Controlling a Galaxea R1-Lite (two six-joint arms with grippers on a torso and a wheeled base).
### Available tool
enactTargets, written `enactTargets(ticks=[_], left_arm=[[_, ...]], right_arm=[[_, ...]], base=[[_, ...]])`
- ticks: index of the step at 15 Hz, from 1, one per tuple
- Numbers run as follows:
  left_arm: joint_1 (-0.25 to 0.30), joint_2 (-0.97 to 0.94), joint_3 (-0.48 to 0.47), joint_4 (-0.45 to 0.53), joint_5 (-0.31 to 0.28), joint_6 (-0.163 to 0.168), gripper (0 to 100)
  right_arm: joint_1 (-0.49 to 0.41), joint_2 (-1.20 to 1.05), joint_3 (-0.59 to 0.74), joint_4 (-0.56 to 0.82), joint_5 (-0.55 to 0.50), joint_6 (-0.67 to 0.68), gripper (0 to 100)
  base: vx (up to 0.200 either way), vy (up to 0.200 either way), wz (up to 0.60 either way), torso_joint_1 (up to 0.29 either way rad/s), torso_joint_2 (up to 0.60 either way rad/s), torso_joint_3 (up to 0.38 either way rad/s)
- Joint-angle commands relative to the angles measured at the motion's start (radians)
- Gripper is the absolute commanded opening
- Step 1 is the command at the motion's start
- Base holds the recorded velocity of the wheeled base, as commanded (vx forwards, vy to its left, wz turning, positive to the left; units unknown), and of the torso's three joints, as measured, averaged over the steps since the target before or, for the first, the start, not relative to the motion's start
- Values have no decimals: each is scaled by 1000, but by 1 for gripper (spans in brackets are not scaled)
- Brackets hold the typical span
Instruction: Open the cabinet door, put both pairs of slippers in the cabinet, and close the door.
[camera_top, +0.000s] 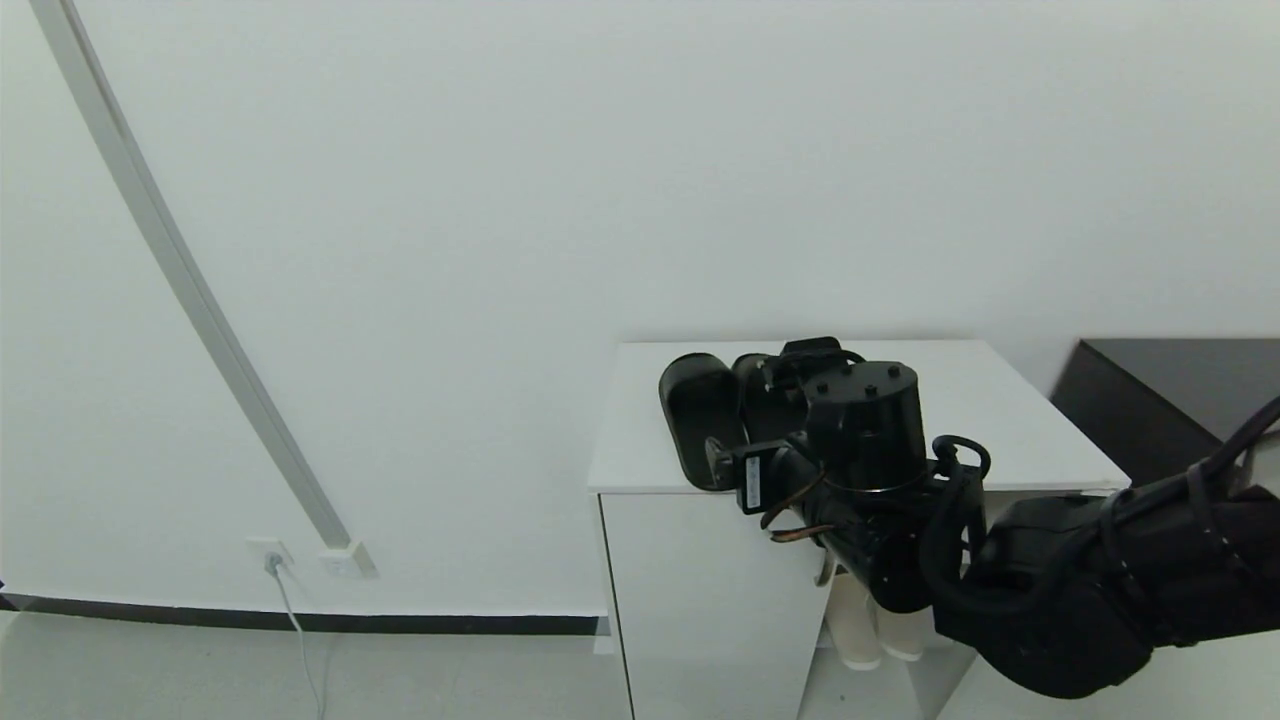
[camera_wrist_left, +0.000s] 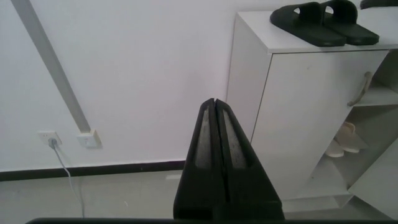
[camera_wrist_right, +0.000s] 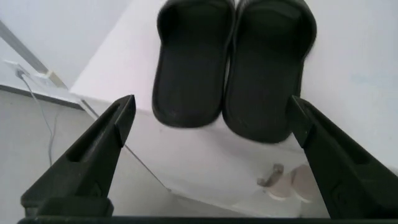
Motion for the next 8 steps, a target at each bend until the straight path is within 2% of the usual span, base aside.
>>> enactTargets(ticks=[1,6,8], left_arm=[[0,0,0,1,0,-1,0],[1,0,0,-1,0,-1,0],[0,0,0,-1,2,-4,0]], right_arm=[[0,7,20,-1,0,13,100],[-2,55,42,-23,-2,37,100],[-8,107,22,-75,-2,26,100]], base=[[200,0,0,7,2,2],[200,0,0,8,0,0],[0,0,0,0,0,0]])
